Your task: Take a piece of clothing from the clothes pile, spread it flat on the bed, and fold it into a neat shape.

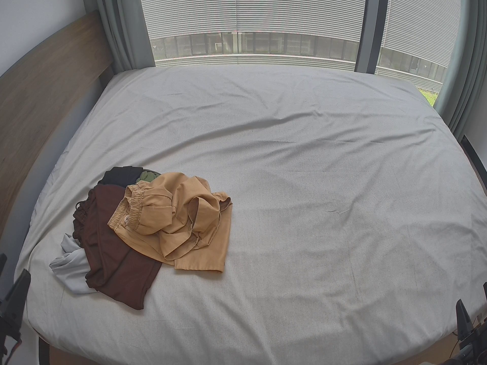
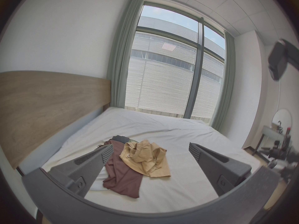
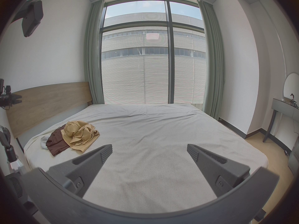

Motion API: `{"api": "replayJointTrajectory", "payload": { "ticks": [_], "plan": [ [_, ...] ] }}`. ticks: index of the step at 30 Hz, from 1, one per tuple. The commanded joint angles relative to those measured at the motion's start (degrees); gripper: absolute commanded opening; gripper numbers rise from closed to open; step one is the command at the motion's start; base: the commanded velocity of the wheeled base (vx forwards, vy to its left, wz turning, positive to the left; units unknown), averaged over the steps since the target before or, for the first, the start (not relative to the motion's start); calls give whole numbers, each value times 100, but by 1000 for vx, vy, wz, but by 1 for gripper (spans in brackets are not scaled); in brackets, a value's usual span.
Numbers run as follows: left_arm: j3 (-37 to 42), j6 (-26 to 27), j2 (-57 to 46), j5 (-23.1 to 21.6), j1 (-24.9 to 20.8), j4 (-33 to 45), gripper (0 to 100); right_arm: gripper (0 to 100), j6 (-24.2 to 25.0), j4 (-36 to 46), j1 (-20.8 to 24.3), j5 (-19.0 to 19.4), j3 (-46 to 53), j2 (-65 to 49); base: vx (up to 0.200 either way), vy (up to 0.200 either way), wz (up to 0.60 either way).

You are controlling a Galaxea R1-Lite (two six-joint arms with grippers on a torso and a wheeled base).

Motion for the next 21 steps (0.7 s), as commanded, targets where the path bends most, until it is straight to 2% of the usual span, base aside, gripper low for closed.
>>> {"api": "replayJointTrajectory", "payload": {
  "ticks": [1, 13, 21],
  "plan": [
    [-737, -439, 1476, -85, -360, -35, 100, 100, -8, -1, 7, 9, 101, -93, 0, 0, 0],
    [-1440, -421, 3304, -199, -368, -448, 100, 100, -8, -1, 15, 9, 101, -93, 0, 0, 0],
    [-1502, -447, 4376, -718, -201, -1300, 100, 100, -8, -1, 15, 9, 101, -93, 0, 0, 0]
  ]
}}
